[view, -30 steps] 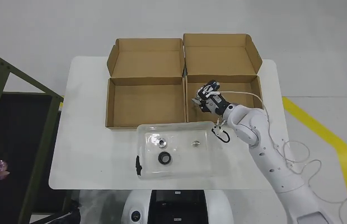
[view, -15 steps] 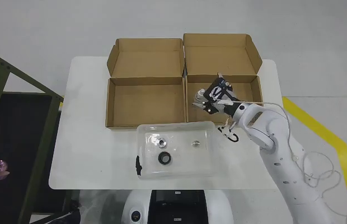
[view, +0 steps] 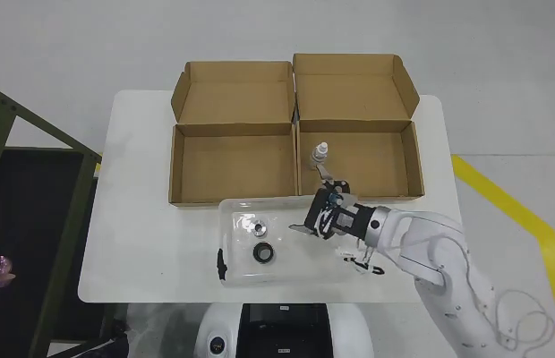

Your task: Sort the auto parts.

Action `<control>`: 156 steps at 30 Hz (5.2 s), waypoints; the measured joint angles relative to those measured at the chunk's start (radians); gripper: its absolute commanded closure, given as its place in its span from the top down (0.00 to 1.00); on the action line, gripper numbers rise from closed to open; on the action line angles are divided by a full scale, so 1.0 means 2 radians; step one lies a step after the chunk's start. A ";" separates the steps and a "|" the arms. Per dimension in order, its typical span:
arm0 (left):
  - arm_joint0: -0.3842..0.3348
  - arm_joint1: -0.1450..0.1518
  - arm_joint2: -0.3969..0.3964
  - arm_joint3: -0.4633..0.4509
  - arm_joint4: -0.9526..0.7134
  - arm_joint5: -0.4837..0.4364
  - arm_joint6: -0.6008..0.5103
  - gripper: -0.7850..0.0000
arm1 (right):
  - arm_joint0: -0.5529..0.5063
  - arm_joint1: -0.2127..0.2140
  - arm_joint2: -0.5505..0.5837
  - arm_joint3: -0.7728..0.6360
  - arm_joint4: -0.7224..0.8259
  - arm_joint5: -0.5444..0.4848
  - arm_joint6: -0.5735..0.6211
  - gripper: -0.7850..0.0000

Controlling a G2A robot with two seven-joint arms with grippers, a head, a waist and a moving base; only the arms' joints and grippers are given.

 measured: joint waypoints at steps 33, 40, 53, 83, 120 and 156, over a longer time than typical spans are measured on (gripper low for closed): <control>0.000 0.000 0.000 0.000 0.000 0.000 0.000 1.00 | -0.010 0.016 -0.041 0.040 -0.055 -0.054 0.092 0.98; 0.000 0.000 0.000 0.000 0.000 0.000 0.000 1.00 | -0.006 0.018 -0.051 0.041 -0.069 -0.048 0.109 0.71; 0.000 0.000 0.000 0.000 0.000 0.000 0.000 1.00 | 0.011 0.017 -0.075 0.063 -0.078 -0.035 0.124 0.51; 0.000 0.000 0.000 0.000 0.000 0.000 0.000 1.00 | 0.036 0.016 -0.100 0.070 -0.063 -0.029 0.133 0.00; 0.000 0.000 0.000 0.000 0.000 0.000 0.000 1.00 | 0.018 0.015 -0.043 0.068 0.170 0.004 -0.179 0.00; 0.000 0.000 0.000 0.000 0.000 0.000 0.000 1.00 | 0.006 0.023 0.009 0.094 0.427 -0.047 -0.151 0.00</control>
